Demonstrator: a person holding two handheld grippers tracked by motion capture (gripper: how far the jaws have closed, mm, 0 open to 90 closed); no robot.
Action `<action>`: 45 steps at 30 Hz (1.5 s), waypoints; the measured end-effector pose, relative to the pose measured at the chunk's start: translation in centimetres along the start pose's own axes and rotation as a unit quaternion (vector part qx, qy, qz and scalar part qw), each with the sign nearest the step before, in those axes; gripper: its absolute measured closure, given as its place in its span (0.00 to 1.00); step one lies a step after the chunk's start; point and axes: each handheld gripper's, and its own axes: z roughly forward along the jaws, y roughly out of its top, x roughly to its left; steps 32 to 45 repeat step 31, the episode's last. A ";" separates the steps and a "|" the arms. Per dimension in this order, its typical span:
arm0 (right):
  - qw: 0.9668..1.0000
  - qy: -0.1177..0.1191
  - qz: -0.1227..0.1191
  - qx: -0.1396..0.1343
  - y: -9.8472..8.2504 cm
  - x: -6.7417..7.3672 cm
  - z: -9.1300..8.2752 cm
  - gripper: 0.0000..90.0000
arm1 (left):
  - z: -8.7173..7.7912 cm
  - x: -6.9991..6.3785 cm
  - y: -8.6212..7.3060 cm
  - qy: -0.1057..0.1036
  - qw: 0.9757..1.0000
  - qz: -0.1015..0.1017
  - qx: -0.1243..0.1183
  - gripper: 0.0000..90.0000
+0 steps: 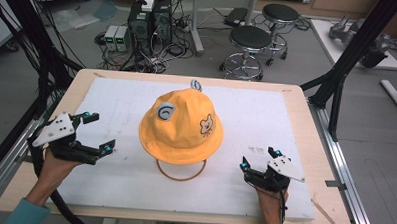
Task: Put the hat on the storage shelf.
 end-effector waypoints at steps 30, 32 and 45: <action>1.000 -0.002 0.004 -0.007 0.0 -0.1 -0.1 0.05 | -1.1 0.3 -9.4 0.084 0.995 -0.029 -0.045 0.02; 1.000 0.000 0.005 -0.008 0.0 -0.1 -0.1 0.05 | -1.1 0.3 -9.4 0.085 0.995 -0.029 -0.047 0.02; 1.000 0.000 0.005 -0.008 0.0 -0.1 -0.1 0.05 | -1.1 0.3 -9.4 0.085 0.995 -0.029 -0.047 0.02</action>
